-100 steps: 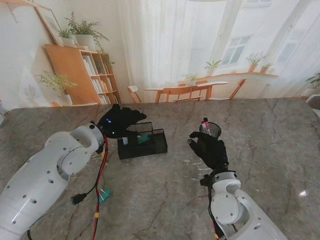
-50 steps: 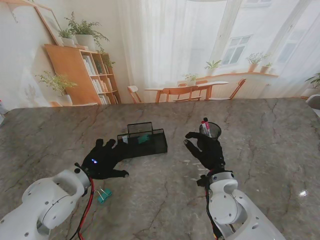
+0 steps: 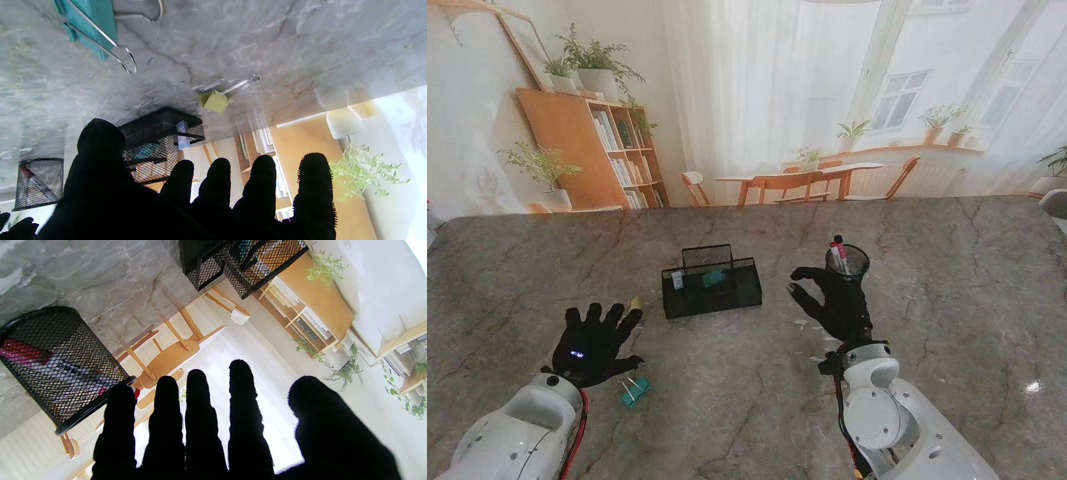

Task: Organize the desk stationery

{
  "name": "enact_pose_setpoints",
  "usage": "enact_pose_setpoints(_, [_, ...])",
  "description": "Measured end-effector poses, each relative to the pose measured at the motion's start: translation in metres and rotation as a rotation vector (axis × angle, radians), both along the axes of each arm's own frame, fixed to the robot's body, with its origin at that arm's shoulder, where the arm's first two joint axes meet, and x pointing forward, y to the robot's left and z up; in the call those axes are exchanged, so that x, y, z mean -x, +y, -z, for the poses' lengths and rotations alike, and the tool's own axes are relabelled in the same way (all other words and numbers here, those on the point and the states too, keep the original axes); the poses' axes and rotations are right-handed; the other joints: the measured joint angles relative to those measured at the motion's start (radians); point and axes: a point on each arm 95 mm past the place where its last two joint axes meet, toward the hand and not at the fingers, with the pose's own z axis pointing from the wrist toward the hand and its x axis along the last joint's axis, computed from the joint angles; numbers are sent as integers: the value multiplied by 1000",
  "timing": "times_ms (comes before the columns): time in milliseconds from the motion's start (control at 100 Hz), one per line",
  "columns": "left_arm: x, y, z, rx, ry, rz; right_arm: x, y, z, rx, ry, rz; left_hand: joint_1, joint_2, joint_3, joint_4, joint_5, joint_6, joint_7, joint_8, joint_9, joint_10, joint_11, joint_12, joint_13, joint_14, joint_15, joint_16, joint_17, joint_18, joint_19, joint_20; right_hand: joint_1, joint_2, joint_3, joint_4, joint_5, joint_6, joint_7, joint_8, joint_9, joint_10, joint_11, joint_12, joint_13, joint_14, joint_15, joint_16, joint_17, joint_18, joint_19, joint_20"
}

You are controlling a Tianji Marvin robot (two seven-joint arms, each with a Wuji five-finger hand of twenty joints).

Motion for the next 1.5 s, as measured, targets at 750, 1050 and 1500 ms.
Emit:
enact_pose_setpoints(750, [46, 37, 13, -49, 211, 317, 2, 12, 3, 8, 21, -66, 44, -91, 3, 0, -50, -49, -38, -103, -64, -76, -5, 0, 45, -98, 26, 47, 125, -69, 71, 39, 0, 0, 0, 0, 0, 0, 0, 0, 0, 0, 0, 0, 0, 0, 0, 0, 0, 0, 0, 0])
enact_pose_setpoints(1050, [21, 41, 23, -125, 246, 419, 2, 13, 3, 10, 23, -66, 181, -132, 23, -2, -49, -79, -11, 0, 2, -131, 20, 13, 152, -185, 71, 129, 205, -178, 130, 99, 0, 0, 0, 0, 0, 0, 0, 0, 0, 0, 0, 0, 0, 0, 0, 0, 0, 0, 0, 0])
enact_pose_setpoints(1500, [8, 28, 38, -58, 245, 444, 3, 12, 2, 15, 21, -56, 203, -162, 11, -5, 43, -88, 90, 156, 115, -164, 103, 143, 214, -222, 228, 329, 293, -313, 272, 187, 0, 0, 0, 0, 0, 0, 0, 0, 0, 0, 0, 0, 0, 0, 0, 0, 0, 0, 0, 0])
